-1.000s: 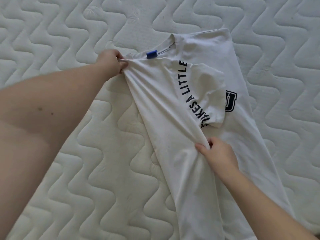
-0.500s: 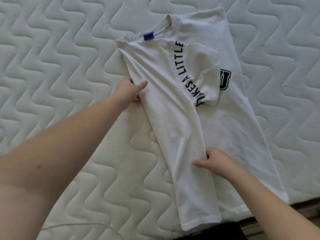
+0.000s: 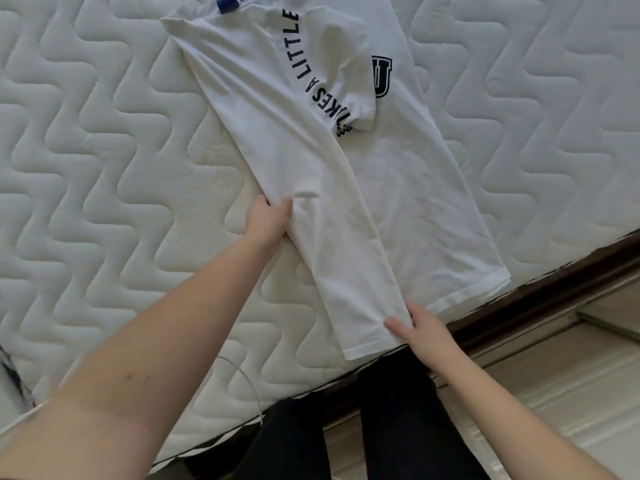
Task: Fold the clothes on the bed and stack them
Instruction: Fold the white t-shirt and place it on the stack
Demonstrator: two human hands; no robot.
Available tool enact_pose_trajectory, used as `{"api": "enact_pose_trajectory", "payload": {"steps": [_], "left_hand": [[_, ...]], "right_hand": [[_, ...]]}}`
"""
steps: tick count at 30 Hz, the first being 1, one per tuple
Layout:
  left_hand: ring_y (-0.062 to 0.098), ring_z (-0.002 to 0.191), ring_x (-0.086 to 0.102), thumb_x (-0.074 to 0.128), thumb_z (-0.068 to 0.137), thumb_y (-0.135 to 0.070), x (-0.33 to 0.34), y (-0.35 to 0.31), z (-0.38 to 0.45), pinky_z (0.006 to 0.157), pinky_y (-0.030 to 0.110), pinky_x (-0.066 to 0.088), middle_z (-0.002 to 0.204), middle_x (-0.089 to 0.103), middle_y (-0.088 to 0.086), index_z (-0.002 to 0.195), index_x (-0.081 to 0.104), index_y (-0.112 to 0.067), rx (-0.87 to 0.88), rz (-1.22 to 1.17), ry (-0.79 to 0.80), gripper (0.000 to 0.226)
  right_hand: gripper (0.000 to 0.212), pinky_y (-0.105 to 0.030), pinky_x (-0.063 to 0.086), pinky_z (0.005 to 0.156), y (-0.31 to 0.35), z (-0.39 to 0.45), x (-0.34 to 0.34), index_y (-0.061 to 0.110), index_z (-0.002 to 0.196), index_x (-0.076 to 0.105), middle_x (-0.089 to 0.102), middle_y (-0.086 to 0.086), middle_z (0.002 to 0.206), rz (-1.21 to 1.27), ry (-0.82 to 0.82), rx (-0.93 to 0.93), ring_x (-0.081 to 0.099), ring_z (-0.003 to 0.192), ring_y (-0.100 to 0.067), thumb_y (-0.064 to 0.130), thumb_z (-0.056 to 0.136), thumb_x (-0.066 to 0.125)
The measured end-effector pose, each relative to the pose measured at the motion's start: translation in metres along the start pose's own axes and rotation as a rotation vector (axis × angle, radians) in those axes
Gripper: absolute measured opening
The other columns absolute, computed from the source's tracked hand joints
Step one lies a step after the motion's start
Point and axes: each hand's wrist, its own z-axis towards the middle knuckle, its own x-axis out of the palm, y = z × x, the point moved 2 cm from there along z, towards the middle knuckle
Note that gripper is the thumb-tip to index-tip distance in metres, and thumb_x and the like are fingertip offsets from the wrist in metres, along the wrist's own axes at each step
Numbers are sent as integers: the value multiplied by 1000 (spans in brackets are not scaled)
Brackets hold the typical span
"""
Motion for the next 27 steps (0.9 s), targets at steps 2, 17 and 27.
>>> {"api": "enact_pose_trajectory", "payload": {"steps": [2,17,27], "left_hand": [[34,102,63,59,93,-27,-1,4,0,89,52,53,109,65,16,106,58,-5,59,63,-62,25],[30,78,57,60,89,-48,-9,22,-25,63,35,37,76,57,2,82,48,-16,355,785,-21,35],[29,118,52,50,97,-8,70,-41,-35,73,38,45,157,22,-2,152,25,-31,1186,1490,541,64]], "right_hand": [[22,-13,41,64,-14,-6,-11,22,111,64,67,10,95,14,-194,0,60,84,-4,34,93,63],[17,-44,53,87,-60,-9,12,18,102,64,71,2,89,414,-563,165,67,93,-22,31,91,66],[20,-12,37,66,-31,-14,8,26,111,65,60,16,94,271,-732,-54,55,81,0,26,91,67]]}}
